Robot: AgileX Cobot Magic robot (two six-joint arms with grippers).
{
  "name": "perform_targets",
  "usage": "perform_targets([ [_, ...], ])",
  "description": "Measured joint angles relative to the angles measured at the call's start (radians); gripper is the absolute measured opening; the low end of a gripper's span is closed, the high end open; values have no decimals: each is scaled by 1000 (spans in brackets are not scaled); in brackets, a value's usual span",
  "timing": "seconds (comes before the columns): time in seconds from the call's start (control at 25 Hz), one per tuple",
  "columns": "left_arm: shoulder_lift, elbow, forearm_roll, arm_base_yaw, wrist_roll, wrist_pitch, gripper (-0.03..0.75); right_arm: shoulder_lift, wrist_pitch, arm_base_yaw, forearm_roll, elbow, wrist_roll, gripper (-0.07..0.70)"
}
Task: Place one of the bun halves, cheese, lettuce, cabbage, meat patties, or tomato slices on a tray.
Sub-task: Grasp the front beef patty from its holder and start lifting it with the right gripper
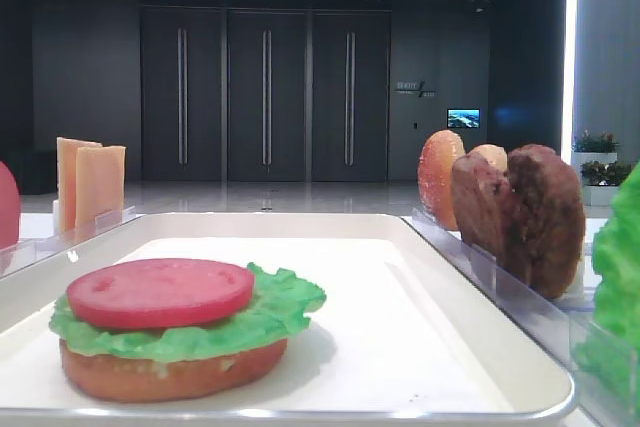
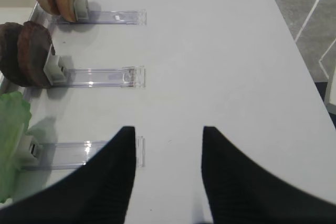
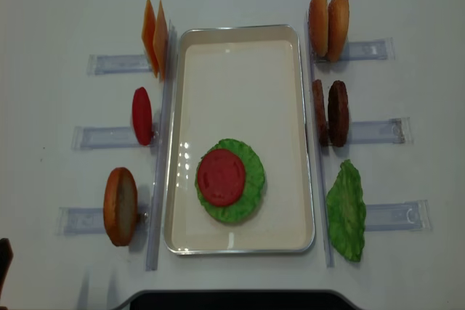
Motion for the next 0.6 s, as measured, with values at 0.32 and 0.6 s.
perform_targets([
  [0.32, 0, 0, 0, 0, 0, 0, 391, 0, 0, 0, 0, 0, 0, 291],
  [0.6, 0, 0, 0, 0, 0, 0, 391, 1, 0, 0, 0, -2, 0, 290],
])
